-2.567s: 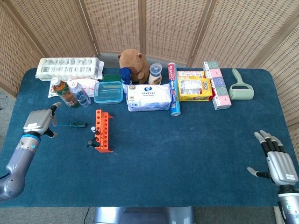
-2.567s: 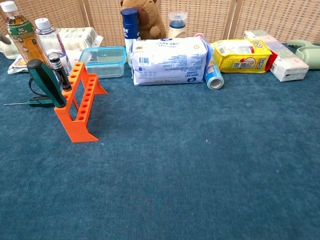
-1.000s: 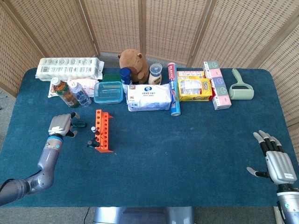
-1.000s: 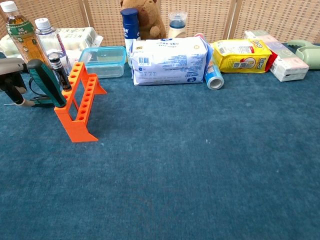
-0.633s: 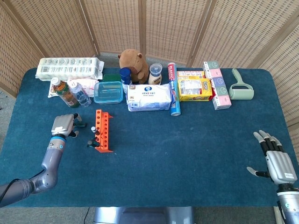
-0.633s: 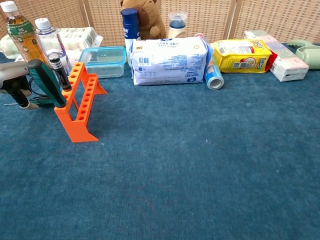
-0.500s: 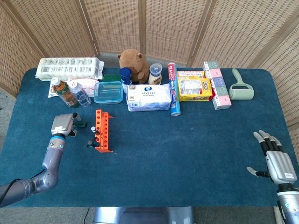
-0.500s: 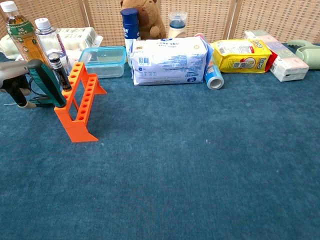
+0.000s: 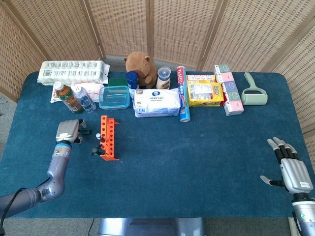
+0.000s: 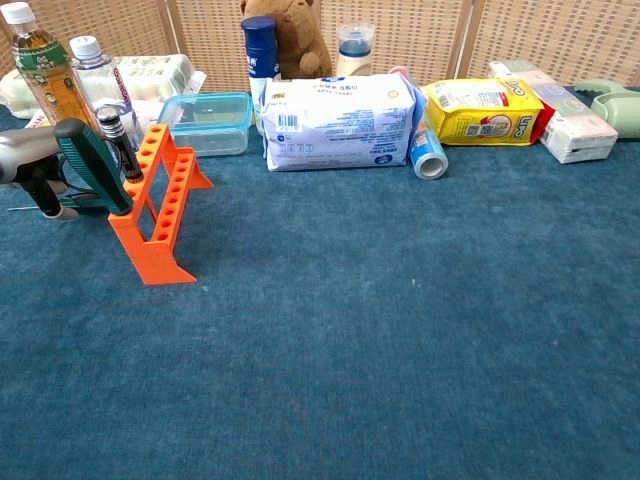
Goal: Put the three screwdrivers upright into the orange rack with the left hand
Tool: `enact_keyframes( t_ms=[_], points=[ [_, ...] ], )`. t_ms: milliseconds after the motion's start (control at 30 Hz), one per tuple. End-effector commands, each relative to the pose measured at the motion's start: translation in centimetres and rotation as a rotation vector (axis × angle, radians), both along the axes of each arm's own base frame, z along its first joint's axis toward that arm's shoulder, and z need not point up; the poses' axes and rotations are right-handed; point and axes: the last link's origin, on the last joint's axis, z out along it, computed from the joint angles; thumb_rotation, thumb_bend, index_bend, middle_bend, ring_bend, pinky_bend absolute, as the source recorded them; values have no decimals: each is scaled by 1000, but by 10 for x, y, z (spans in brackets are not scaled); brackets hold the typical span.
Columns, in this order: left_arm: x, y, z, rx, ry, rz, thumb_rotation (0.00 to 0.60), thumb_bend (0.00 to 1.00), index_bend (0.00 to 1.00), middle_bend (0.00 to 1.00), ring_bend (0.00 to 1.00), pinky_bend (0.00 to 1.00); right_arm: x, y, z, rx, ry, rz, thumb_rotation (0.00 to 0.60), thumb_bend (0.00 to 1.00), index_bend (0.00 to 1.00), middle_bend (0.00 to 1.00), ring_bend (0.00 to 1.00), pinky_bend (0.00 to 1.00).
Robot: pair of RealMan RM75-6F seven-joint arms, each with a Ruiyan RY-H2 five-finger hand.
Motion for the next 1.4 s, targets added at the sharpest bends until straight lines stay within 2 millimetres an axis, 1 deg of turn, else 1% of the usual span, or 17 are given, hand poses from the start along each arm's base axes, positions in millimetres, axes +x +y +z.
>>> enact_keyframes(
  t_ms=[33,300,467,833,1067,1400],
  points=[
    [1,1,-1,1,0,-3,600,301,414,1000,1000,1000,0,0,0,1,0,-1,600,17,0,29,9,9],
    [4,2,-7,0,11,-10,600,316,424,1000,1000,1000,-1,-1,-1,2,1,-2,600,17,0,29,10,9],
    [4,3,-9,13,19,-3,600,349,429,1000,1000,1000,-1,-1,-1,3,-1,-4,600,17,0,29,10,9],
    [2,1,-8,16,34,10,600,350,431,1000,1000,1000,-2,-2,-1,4,-6,-5,600,17,0,29,9,9],
    [0,1,-11,17,32,14,600,351,475,1000,1000,1000,1,-1,0,4,-13,13,600,18,0,29,12,9],
    [-1,2,-13,21,50,17,600,370,494,1000,1000,1000,4,1,0,6,-23,35,600,20,0,32,13,9]
  ],
)
